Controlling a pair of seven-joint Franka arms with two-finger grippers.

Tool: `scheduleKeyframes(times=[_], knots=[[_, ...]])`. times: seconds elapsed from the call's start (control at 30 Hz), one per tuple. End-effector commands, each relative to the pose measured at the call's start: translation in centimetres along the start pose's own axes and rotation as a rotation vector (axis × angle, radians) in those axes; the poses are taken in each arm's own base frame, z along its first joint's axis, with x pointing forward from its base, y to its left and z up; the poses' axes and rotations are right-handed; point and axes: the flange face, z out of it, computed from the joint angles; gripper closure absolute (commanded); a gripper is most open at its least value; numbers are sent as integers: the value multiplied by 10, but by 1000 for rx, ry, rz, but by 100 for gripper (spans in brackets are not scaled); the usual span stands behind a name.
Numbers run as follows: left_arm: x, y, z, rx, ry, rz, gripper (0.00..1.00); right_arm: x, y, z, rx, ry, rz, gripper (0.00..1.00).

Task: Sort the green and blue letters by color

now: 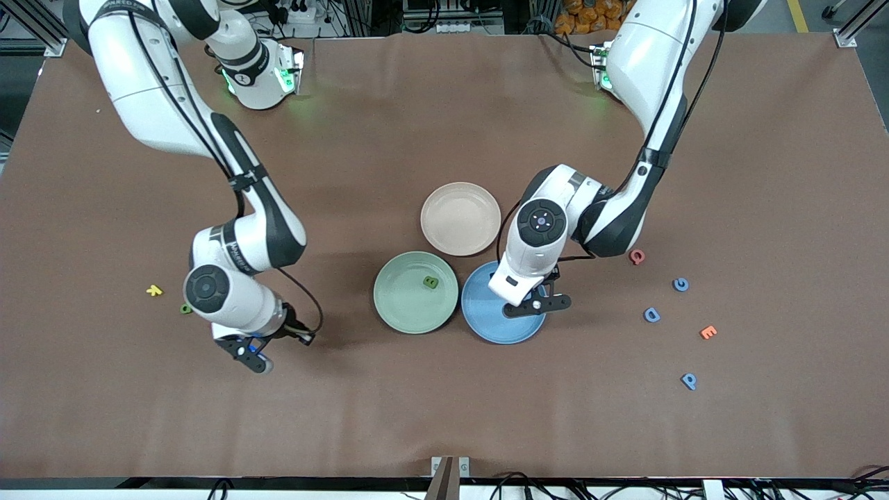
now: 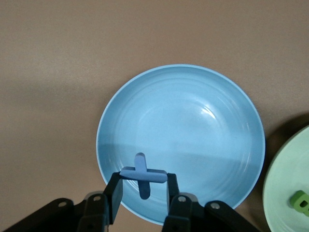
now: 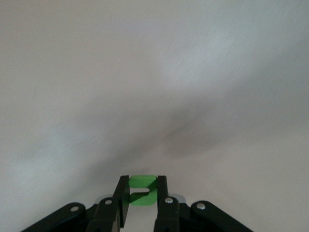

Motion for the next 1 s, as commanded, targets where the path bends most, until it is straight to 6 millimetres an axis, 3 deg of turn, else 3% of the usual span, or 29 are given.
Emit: scheduleKeyframes(times=[0.0,0.03,0.2,0.37,0.6,0.77,0.97], knots=[[4,3,-2,23,18,-15,31,-36,-30,-14,30,-34,103,100],[4,3,-2,23,18,-15,23,-43,-35,-16,33,-36,120,100],[6,1,-2,21,20,-18,4,-72,-54,-17,30,-43,179,100],[6,0,-3,21,22,-21,4,-90,-64,-14,22,-52,246,100],[9,-6,-6,22,24,-12,3,-129,-85,-9,12,-59,313,100],[27,-40,-19,39,43,22,4,-151,-96,-8,9,-63,357,100],[43,-98,-30,59,24,135,4,-182,-109,-5,7,-65,391,100]])
